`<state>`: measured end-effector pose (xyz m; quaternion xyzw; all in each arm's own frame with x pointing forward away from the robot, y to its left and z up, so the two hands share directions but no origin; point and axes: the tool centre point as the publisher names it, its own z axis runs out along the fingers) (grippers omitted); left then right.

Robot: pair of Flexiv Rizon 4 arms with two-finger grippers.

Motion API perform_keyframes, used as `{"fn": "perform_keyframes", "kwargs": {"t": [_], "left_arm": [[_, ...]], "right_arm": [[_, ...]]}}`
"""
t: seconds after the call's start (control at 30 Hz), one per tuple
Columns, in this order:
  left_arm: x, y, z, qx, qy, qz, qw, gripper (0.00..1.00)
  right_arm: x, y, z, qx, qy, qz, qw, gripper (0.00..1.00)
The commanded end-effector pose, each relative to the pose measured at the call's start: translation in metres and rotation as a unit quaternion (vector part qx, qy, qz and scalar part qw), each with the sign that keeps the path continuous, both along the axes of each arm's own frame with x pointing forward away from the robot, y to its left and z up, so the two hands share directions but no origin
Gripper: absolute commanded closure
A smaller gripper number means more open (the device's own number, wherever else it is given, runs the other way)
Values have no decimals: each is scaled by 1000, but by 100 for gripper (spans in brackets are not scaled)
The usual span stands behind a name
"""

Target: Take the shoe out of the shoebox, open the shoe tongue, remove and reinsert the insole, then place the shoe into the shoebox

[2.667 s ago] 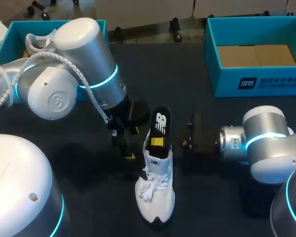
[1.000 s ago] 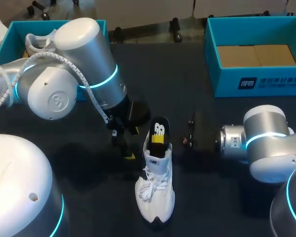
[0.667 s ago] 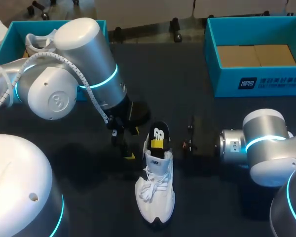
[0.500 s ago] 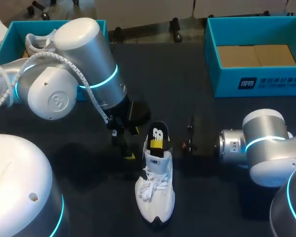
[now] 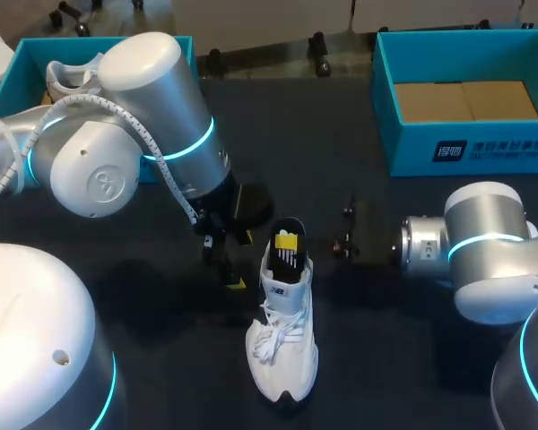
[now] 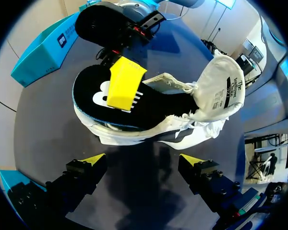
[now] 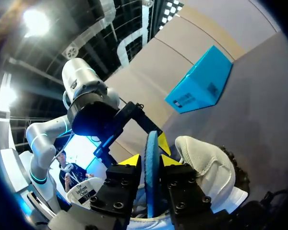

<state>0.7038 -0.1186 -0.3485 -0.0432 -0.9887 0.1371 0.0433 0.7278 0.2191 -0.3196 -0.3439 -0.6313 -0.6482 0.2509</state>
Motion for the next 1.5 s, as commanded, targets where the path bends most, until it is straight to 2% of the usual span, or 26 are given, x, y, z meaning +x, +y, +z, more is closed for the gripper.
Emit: {"fn": "perform_keyframes", "kwargs": {"t": [0.03,0.17,0.37,0.63,0.83,0.97,1.13,1.37,1.5], "left_arm": [[0,0,0,0,0,0,1000,0],[0,0,0,0,0,0,1000,0],[0,0,0,0,0,0,1000,0],[0,0,0,0,0,0,1000,0],[0,0,0,0,0,0,1000,0],[0,0,0,0,0,0,1000,0],[0,0,0,0,0,0,1000,0],[0,0,0,0,0,0,1000,0],[0,0,0,0,0,0,1000,0]], "right_arm": [[5,-4,-1,2,2,3,1000,89],[6,-4,-7,6,17,0,1000,100],[1,-4,-17,11,40,-3,999,100],[-18,1,-29,7,86,0,996,100],[-33,1,-31,4,96,-6,995,100],[-35,2,-29,3,89,-9,996,100],[-28,4,-18,0,60,-3,998,72],[-16,5,-4,-8,27,3,1000,62],[-10,2,0,-8,11,0,1000,61]]}}
